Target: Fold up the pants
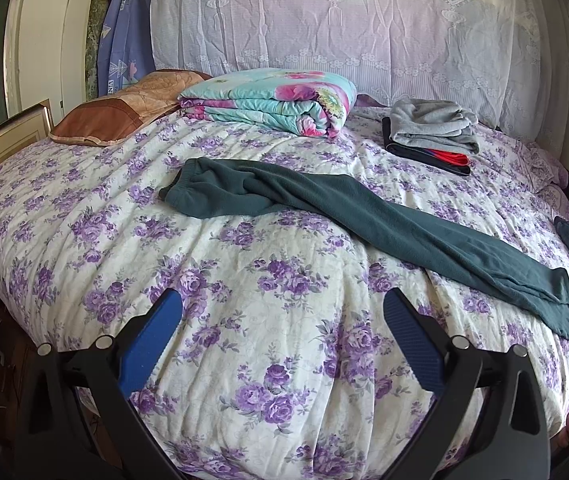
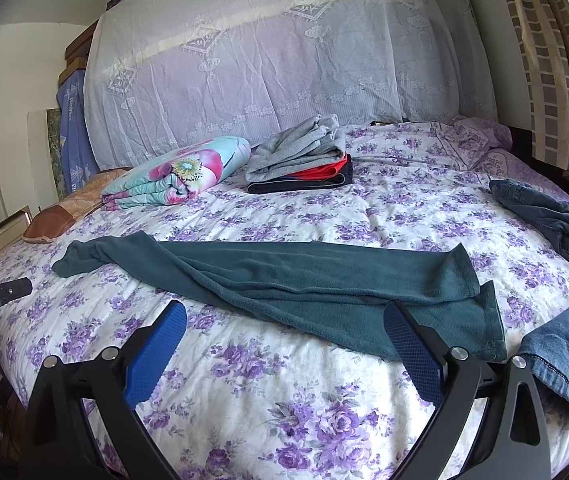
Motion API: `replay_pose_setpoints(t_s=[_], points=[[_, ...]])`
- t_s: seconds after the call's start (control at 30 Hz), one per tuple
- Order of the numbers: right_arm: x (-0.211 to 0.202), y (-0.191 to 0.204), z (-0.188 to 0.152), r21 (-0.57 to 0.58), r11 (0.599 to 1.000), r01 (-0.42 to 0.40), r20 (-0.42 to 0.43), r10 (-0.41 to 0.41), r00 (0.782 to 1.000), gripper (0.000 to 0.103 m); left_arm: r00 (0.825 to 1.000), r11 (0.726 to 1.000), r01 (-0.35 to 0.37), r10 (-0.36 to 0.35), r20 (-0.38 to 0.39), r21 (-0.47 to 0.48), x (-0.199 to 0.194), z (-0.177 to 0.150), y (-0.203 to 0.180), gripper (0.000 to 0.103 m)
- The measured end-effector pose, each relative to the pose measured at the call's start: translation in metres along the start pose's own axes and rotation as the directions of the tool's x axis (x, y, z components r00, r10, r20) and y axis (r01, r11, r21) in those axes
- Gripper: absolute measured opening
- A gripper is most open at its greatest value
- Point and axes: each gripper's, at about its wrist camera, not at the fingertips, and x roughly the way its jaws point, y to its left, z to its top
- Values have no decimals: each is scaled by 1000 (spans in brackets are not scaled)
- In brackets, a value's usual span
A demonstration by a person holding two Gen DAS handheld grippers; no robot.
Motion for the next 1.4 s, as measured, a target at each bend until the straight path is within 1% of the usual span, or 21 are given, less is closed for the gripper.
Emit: replay_pose_setpoints(t_s=[0.4,0.47,0.53,0.6,0.63,0.67,0.77,0.83,0.9,0.97,1.03,1.1,1.13,1.2,1.27,1.33,1.4], points=[[4,1,-3,-8,1000,-5,-21,5,1000,100,1000,1000,-1,1,-3,4,1,0,0,98],[10,-4,-3,6,1000,-17,-46,17,999,100,1000,1000,0,0,-9,6,3,-2,1,98],[17,-14,-4,42,999,-28,-84,32,996,100,999,1000,15,-15,-39,-2,12,-4,7,98],[25,-24,-5,74,997,-36,-117,44,992,100,996,999,33,-35,-81,-33,23,-7,16,98],[30,-30,-6,97,994,-44,-143,57,988,100,992,997,48,-54,-110,-65,31,-8,22,98],[34,-36,-8,122,991,-53,-168,73,983,100,988,993,65,-78,-135,-98,39,-10,30,98],[43,-52,-11,187,980,-63,-206,102,973,99,969,974,107,-147,-196,-201,63,-12,49,98],[48,-60,-13,208,976,-66,-225,113,968,99,964,966,129,-174,-199,-223,74,-6,56,98],[54,-69,-14,236,969,-71,-258,132,957,99,965,970,122,-166,-205,-212,86,6,58,98],[64,-80,-16,297,950,-95,-301,188,935,100,962,970,119,-166,-218,-213,102,20,61,98],[68,-88,-14,344,932,-114,-301,225,927,100,955,965,105,-165,-245,-239,125,35,68,98],[76,-95,-8,385,913,-133,-306,262,915,100,947,949,98,-181,-266,-300,149,51,76,98],[80,-98,-6,406,904,-131,-309,271,912,100,945,945,96,-185,-269,-314,156,57,78,98],[93,-108,-2,479,869,-120,-317,299,900,100,941,934,80,-186,-283,-349,175,72,82,98],[102,-113,2,524,844,-114,-312,315,896,100,942,926,68,-182,-283,-371,191,85,87,98],[115,-120,7,572,814,-100,-305,325,895,100,947,926,56,-169,-275,-374,201,93,89,98],[124,-126,12,601,795,-88,-304,328,894,100,951,928,52,-158,-264,-368,208,98,90,98]])
